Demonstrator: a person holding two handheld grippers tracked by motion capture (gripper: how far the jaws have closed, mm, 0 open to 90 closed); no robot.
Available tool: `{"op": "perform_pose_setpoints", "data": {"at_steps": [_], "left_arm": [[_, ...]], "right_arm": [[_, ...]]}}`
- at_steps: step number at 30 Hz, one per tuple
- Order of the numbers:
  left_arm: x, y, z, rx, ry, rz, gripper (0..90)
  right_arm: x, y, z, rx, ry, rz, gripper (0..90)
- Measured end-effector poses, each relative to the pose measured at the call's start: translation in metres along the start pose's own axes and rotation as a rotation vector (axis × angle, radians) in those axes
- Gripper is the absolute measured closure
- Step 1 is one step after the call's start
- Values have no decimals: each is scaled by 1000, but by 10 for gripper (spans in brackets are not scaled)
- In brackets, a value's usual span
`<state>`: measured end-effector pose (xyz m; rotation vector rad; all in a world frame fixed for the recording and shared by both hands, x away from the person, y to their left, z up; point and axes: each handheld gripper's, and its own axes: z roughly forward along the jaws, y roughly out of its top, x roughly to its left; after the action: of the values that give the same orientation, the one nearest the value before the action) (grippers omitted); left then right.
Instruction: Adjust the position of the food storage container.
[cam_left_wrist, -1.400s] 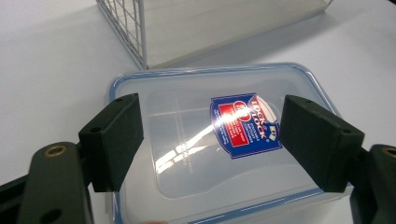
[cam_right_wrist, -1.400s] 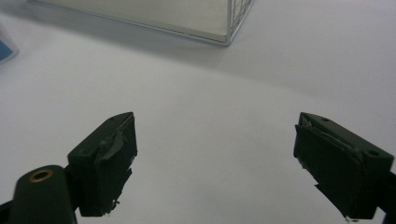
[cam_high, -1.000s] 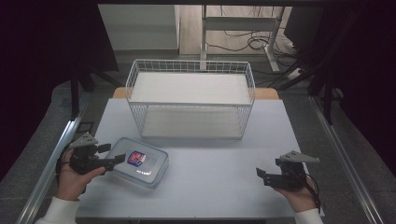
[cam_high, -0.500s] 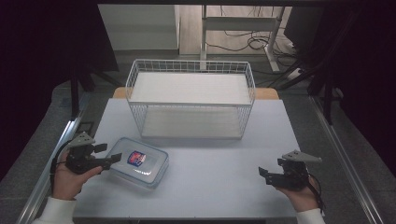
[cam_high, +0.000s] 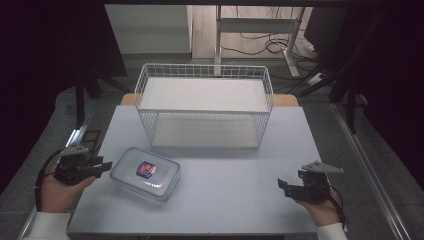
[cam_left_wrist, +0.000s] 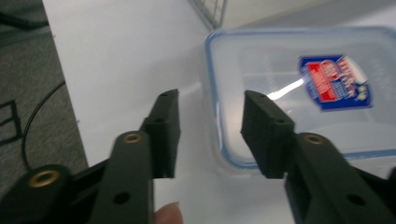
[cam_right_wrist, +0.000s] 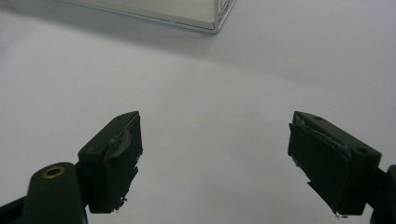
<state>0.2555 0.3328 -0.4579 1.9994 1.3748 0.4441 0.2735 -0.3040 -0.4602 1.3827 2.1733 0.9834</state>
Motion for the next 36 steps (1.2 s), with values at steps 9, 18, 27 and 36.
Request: {"op": "perform_pose_setpoints", "data": {"at_steps": [9,18,27,36], "left_arm": [[7,3,10,70,94,25,879],[15,1,43,151,89,39,900],[17,-4,58,184,-18,31,900],[12,-8,55,190,-28,13,900]], "right_arm": [[4,-1,2,18,22,8,180],[4,0,2,16,32,27,186],[3,-2,4,30,32,21,187],[4,-2,5,32,40,16,188]]}}
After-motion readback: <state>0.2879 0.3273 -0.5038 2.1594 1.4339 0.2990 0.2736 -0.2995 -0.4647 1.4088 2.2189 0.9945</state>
